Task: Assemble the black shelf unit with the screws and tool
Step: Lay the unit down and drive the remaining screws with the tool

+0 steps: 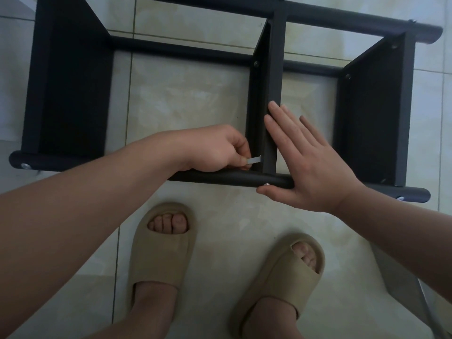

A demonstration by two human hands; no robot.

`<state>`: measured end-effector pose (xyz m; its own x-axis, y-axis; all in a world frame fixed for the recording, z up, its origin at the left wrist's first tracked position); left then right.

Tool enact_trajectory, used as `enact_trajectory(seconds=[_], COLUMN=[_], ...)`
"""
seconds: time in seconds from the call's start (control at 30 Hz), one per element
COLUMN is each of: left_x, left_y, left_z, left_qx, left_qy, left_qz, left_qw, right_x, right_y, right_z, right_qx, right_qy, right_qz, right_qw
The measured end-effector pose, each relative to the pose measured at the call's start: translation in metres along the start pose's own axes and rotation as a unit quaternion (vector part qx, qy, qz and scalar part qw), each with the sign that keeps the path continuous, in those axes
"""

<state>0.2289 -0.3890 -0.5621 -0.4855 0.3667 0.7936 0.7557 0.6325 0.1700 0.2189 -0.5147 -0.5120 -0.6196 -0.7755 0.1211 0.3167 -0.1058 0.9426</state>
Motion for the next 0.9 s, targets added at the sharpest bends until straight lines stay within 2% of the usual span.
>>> enact_trajectory(seconds=[0.2, 0.33, 0.5, 0.67, 0.77, 0.9], left_x=[-0.003, -0.002, 0.01, 0.047, 0.072, 0.096], left_y=[-0.004, 0.001, 0.017, 0.031, 0.035, 0.016], left_z=[0.003, 0.001, 0.002, -0.011, -0.044, -0.116], left_qx=[-0.025, -0.053, -0.203, -0.293, -0.311, -0.324], left_qy=[0.015, 0.016, 0.05, 0.079, 0.064, 0.002], left_qz=[0.014, -0.027, -0.101, -0.144, -0.169, -0.174], left_qw=[0.999, 0.998, 0.973, 0.942, 0.933, 0.93], right_x=[0.001, 0.0, 0.001, 0.013, 0.043, 0.104], right_y=[-0.001, -0.004, -0.006, 0.008, 0.034, 0.077], right_z=[-0.001, -0.003, 0.0, -0.005, -0.005, -0.007], right_qx=[-0.001, 0.001, 0.015, -0.001, -0.036, -0.035], right_qy=[0.002, 0.001, -0.024, -0.112, -0.179, -0.245], right_qz=[0.002, 0.01, 0.075, 0.148, 0.129, 0.09], right_qw=[1.0, 1.0, 0.997, 0.983, 0.975, 0.965])
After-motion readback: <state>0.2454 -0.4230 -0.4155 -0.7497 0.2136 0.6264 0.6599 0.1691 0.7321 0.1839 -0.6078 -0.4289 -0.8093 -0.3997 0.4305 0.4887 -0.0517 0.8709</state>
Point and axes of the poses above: each hand's wrist, its own x-axis away from the middle knuckle, its own y-axis out of the back of the hand, z = x × y, the point moved 9 cm from there along -x, towards the middle knuckle, and after that the axes turned 8 degrees about y, right-handed, at the moved point
